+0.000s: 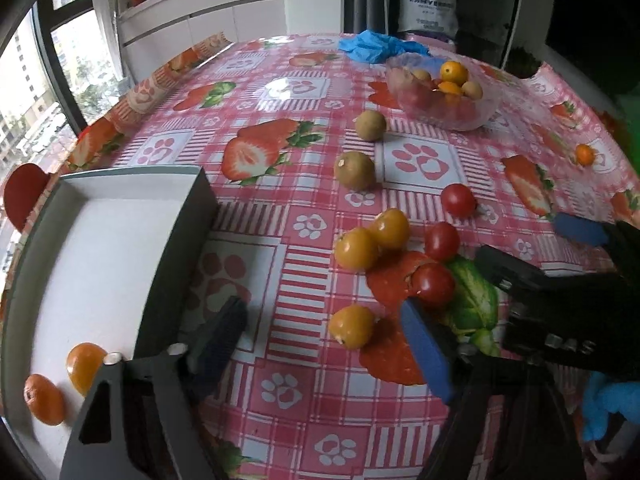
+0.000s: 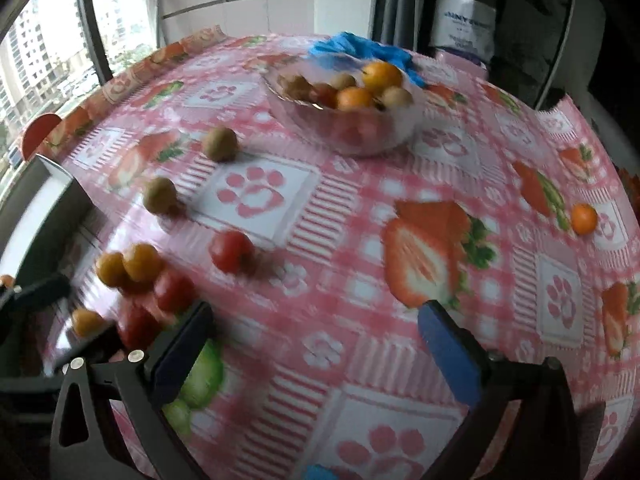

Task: Organize fruits
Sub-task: 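Grasp a yellow apricot with the left tool while the right tool grasps a red cherry tomato, then carry the apricot and cherry tomato in both tools over the white tray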

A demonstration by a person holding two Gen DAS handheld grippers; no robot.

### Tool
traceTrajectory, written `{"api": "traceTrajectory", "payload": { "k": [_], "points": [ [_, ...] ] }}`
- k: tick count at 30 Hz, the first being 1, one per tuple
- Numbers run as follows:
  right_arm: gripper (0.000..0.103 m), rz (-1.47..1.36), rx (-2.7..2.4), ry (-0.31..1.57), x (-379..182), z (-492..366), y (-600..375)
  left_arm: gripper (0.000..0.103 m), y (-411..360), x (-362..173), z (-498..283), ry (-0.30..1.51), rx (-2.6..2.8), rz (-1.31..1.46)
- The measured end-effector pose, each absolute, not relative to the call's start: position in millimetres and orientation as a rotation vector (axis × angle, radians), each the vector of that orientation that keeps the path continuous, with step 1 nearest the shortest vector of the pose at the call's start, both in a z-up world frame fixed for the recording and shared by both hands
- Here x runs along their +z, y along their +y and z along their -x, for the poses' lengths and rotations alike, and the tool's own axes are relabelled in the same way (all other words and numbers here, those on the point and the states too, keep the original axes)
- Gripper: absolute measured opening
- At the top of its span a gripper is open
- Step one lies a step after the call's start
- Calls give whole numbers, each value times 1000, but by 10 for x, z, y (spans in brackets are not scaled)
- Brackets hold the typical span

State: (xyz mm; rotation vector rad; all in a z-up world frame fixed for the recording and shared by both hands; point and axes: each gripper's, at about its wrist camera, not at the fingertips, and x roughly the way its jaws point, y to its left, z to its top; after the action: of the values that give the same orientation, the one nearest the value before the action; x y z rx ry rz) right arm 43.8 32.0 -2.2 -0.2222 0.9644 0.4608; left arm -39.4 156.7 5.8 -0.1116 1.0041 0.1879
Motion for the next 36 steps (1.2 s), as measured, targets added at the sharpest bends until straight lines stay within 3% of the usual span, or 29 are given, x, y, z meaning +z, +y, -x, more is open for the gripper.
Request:
{"api": "traceTrajectory", "payload": {
  "k": [4,6,9,10,12,16,17,20,36],
  "points": [
    [93,254,482,948,-32,-456,564,57,1557,85,377,1002,163,89],
    [87,234,473,940,-19,-487,606,57,1554,88,369,1005,159,83],
    [62,232,457,922,-1,-511,622,57,1578,82,376,1001,151,99],
    [45,227,459,918,13,-519,606,57,1579,81,376,998,151,101],
    [24,193,479,929,34,-523,539,57,1574,78,374,996,153,99],
    [24,119,516,960,56,-455,328,53,1564,75,389,990,152,109],
    [24,115,520,964,60,-428,292,38,1553,82,399,984,149,109],
    [24,79,537,987,63,-322,146,21,1520,98,418,985,127,102],
    [24,-12,564,1033,38,334,-338,21,1519,173,1031,997,100,162]
  ]
}}
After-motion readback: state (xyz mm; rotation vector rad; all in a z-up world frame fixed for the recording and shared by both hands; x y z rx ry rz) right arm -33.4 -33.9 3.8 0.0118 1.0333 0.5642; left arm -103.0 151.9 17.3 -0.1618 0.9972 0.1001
